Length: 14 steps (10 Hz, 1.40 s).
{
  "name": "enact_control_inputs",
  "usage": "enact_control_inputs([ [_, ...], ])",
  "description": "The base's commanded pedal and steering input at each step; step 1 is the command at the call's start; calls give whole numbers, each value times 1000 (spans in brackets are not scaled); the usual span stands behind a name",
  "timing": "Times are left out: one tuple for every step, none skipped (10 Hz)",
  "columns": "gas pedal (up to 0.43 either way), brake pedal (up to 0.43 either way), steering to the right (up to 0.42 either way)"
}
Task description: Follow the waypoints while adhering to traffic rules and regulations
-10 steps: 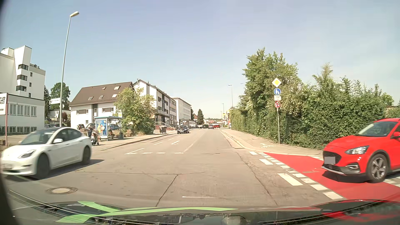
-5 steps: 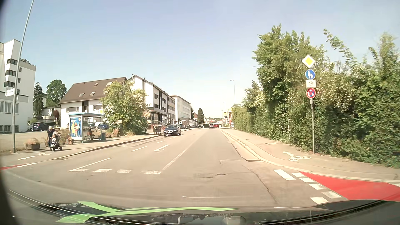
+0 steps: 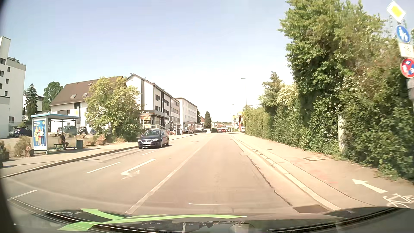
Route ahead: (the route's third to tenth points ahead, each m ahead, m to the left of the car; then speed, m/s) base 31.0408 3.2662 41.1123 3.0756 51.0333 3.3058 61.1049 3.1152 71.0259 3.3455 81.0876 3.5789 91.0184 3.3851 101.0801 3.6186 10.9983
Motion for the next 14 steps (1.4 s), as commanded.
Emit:
enact_control_inputs([
  [79, 0, -6],
  [79, 0, -7],
  [79, 0, -7],
  [79, 0, -7],
  [79, 0, -5],
  [79, 0, -5],
  [79, 0, -6],
  [79, 0, -5],
  [79, 0, -6],
  [79, 0, -5],
  [79, 0, -6],
  [79, 0, -6],
  [79, 0, -6],
  [79, 0, -5],
])
